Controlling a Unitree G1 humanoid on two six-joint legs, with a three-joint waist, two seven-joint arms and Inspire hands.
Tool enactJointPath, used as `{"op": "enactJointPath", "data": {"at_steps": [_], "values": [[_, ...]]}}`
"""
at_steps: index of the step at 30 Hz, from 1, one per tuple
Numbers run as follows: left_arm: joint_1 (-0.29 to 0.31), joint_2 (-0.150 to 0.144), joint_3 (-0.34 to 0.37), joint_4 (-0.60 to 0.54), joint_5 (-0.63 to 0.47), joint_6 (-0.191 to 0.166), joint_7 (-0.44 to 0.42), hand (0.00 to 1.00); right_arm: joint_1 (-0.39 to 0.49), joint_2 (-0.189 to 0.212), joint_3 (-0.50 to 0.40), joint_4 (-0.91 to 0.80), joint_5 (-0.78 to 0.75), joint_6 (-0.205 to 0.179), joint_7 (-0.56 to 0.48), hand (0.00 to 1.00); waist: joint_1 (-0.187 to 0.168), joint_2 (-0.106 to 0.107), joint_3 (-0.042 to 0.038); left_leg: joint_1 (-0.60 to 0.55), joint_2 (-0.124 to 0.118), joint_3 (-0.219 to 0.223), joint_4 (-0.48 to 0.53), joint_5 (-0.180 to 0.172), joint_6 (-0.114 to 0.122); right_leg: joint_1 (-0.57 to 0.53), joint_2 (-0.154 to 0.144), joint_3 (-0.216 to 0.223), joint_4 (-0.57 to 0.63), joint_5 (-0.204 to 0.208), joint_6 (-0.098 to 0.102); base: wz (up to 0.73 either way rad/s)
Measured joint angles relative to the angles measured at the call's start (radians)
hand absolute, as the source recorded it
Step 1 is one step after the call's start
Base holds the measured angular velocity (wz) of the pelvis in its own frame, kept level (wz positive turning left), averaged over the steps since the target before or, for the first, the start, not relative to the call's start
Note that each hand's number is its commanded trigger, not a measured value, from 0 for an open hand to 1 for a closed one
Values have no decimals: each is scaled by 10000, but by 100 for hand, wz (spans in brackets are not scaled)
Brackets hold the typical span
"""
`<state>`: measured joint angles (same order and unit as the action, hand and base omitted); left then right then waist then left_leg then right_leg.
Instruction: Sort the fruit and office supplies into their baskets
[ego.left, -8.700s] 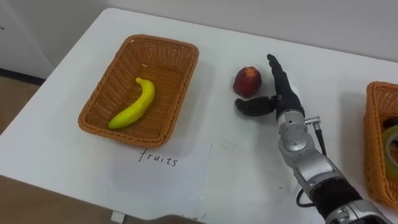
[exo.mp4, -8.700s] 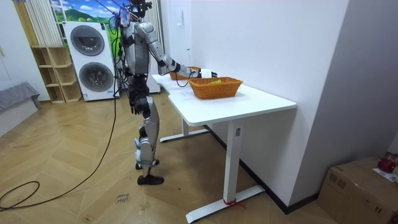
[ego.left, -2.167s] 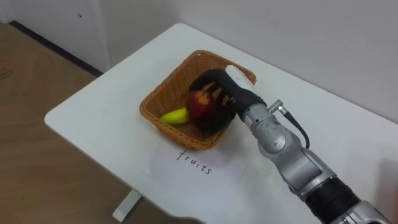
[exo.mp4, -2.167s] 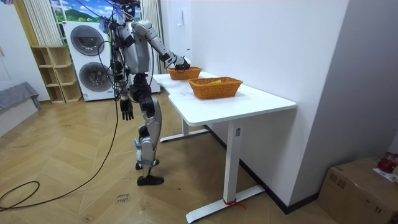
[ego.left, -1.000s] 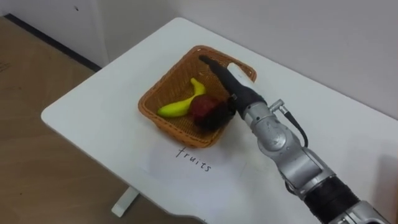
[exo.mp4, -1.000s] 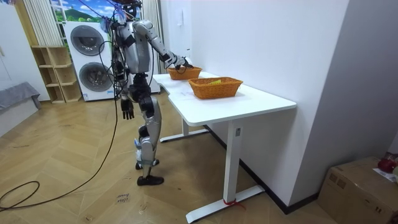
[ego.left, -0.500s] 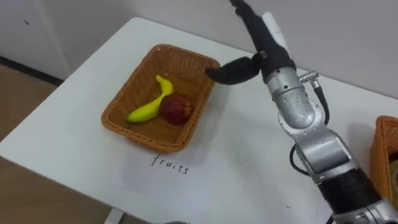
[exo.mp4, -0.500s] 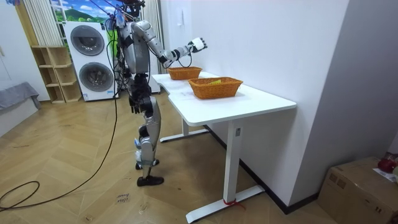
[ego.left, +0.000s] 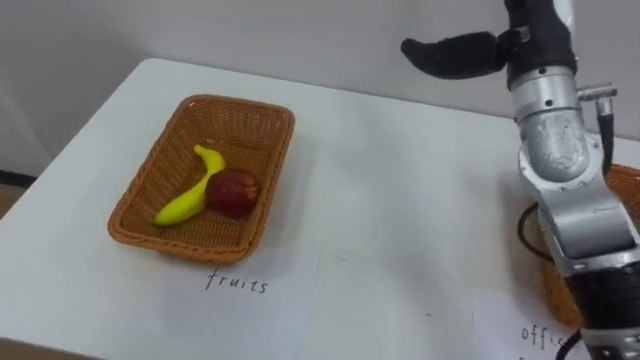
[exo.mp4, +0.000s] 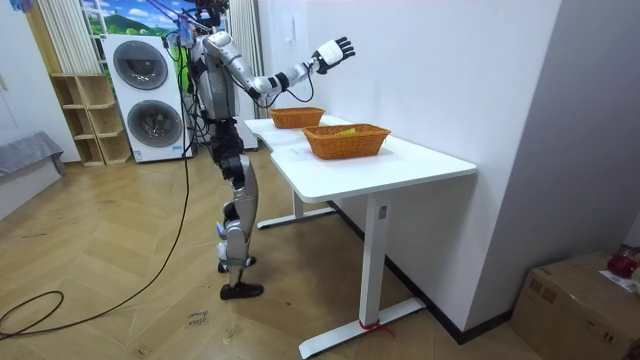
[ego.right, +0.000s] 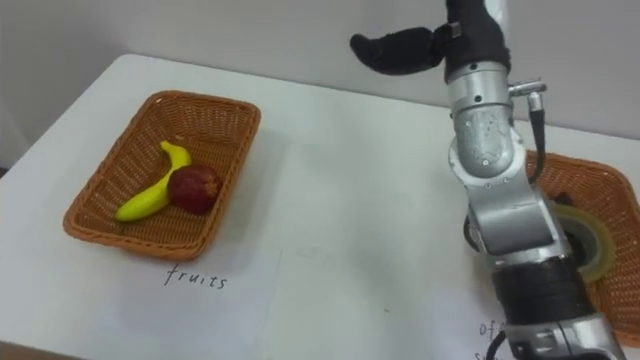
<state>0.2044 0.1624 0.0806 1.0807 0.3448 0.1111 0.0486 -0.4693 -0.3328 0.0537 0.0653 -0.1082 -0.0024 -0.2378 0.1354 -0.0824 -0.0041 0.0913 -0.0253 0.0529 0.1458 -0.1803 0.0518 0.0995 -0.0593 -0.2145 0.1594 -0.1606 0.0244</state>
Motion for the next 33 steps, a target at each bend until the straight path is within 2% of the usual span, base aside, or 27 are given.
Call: {"op": "enactJointPath", "data": {"at_steps": [2,7,12,16,21,25,28,33], "values": [[27,65,21,-3,0,-24,-102,0,1,-74,-262,-312,-105,-1,-6,0,-208,-10,-6,5,12,24,-1,-2,0,-31,14,104,25,12,-5,-12],[51,192,67,9,-99,-73,-190,0,153,-576,-628,-992,-128,-5,-17,0,-690,-29,4,74,74,174,-8,-43,-31,-9,79,240,102,24,-24,-9],[48,196,173,162,-416,-264,-16,0,947,-867,-1255,-1348,11,-26,-22,0,-826,-68,28,242,190,410,-13,-119,-99,-24,201,496,97,64,-89,-18],[114,195,169,223,-721,-318,92,0,1595,-867,-1929,-1668,317,-114,-120,0,-1256,-54,37,221,253,557,-17,-141,-124,-39,239,498,103,82,-116,-8],[279,198,352,216,-778,-543,99,0,1865,-869,-2829,-1658,588,-133,-469,0,-1548,-23,8,261,334,749,-16,-165,-168,-126,304,510,133,88,-126,-10],[386,199,422,210,-776,-660,105,0,2309,-1030,-3629,-1565,874,-221,-886,0,-1689,-93,-22,306,368,825,1,-199,-200,-118,336,512,119,94,-135,-7],[560,203,424,216,-790,-702,207,0,2670,-1033,-4001,-1425,1576,-232,-1271,0,-1824,-129,39,433,386,824,-13,-260,-206,52,366,575,109,93,-135,-3],[738,234,440,211,-795,-686,267,0,3290,-1035,-4361,-1149,2690,-232,-1976,0,-1952,-191,45,406,414,866,11,-328,-210,11,402,684,123,95,-139,-6]]}}
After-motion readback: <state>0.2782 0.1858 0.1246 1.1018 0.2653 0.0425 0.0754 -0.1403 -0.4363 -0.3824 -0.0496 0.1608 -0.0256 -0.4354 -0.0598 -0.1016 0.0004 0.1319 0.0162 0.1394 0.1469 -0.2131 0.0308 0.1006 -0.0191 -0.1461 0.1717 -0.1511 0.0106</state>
